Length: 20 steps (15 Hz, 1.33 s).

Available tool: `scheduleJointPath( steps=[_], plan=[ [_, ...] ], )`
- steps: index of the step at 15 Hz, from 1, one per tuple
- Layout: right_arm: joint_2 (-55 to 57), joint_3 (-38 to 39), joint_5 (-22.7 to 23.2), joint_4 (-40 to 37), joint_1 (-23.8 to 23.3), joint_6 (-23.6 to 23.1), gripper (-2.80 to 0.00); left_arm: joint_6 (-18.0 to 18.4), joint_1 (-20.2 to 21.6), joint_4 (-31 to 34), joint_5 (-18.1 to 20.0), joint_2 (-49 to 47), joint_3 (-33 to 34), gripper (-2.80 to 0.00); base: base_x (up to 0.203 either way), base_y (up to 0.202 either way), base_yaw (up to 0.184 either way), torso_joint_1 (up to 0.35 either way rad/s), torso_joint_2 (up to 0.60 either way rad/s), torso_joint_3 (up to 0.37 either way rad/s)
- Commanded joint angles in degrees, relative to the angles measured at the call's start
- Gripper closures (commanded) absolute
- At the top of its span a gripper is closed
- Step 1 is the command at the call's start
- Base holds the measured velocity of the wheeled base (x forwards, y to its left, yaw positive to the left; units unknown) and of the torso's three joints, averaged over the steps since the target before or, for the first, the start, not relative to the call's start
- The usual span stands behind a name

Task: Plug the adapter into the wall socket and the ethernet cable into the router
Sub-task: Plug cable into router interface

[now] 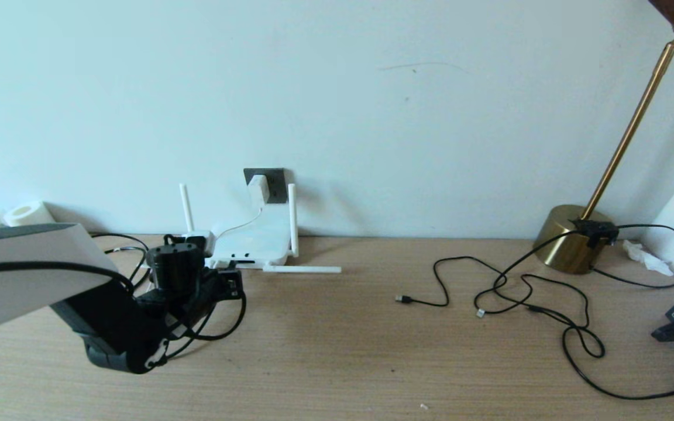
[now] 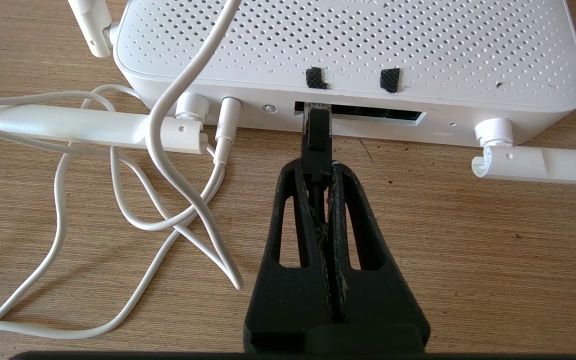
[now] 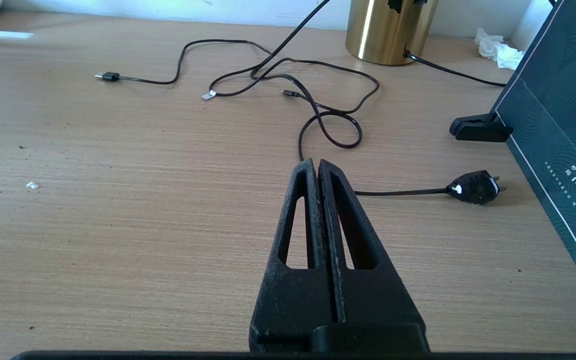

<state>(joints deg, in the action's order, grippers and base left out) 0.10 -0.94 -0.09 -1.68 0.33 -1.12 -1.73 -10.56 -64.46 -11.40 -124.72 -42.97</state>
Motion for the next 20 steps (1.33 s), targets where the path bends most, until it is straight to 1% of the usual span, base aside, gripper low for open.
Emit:
scheduleJointPath(
  steps=[1, 20],
  plan=[
    [0.08, -0.03, 0.01, 0.01, 0.02, -0.02, 0.0, -0.03, 0.01, -0.31, -0.11, 0.09, 0.17, 0.0, 0.0, 0.0, 0.0, 0.0, 0.0, 0.0],
    [0.08, -0.03, 0.01, 0.0, 0.02, -0.02, 0.0, -0.03, 0.01, -0.4, -0.16, -0.01, 0.56, 0.0, 0.0, 0.0, 0.0, 0.0, 0.0, 0.0]
  ],
)
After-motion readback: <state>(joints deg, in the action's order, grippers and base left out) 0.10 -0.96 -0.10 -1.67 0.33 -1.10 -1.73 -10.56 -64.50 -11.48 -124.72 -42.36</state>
